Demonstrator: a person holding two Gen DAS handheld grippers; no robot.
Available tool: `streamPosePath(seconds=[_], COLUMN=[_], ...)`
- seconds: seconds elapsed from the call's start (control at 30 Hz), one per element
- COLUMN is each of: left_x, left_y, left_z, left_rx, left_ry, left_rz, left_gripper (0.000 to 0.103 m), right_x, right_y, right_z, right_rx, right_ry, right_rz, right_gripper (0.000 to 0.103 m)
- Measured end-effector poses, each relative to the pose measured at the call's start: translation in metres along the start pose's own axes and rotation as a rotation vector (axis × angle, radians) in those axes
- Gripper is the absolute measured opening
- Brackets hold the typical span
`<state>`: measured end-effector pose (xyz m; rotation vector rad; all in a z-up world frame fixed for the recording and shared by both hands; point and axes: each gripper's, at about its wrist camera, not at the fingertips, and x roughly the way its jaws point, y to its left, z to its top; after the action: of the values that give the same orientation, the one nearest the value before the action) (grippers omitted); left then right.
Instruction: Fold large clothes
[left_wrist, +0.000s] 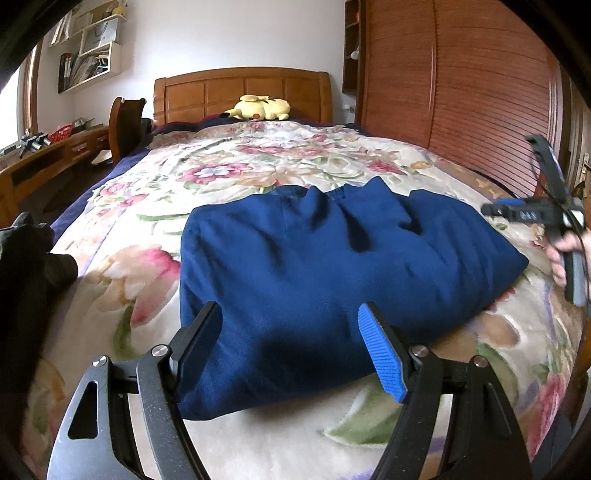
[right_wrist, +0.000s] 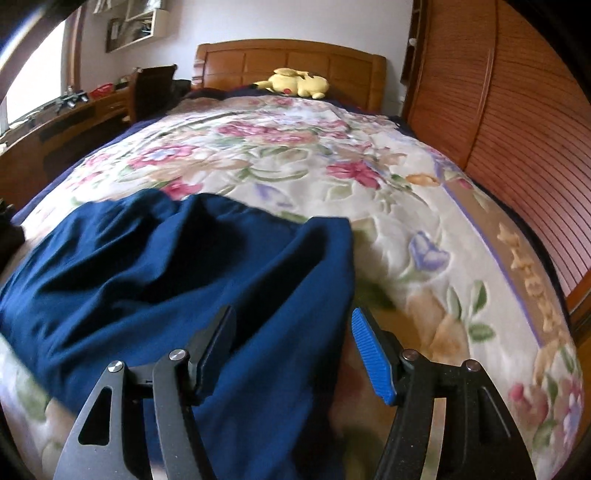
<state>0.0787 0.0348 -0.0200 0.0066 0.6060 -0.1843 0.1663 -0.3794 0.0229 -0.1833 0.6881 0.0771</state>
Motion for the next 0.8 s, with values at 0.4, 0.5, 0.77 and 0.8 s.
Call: streamPosePath(seconds=[0.4, 0.5, 0.77, 0.8], left_x=[-0.012, -0.015, -0.011, -0.010], left_y=[0.013, 0.025, 0.056, 0.059], left_z=[-0.004, -0.006, -0.019, -0.021], left_rx=[-0.019, -0.032, -0.071, -0.077], left_ry=[-0.013, -0.008, 0.055, 0.064], left_rz=[0.016, 0.039, 0.098, 0.099], left_gripper=[0.077, 0.077, 0.077, 0.077], right_x=[-0.055, -0.052, -0.032, -0.029], right_y=[-0.014, -0.022, -0.024, -0.025], right_z=[-0.050, -0.060, -0.072, -0.074], right_rx=[0.048, 0.072, 0.092, 0.095], right_ry=[-0.009, 0.005, 0.055, 0.056], right_rz=[-0.019, -0.009, 0.038, 0.040], right_gripper=[0.078, 0.078, 0.079, 0.080])
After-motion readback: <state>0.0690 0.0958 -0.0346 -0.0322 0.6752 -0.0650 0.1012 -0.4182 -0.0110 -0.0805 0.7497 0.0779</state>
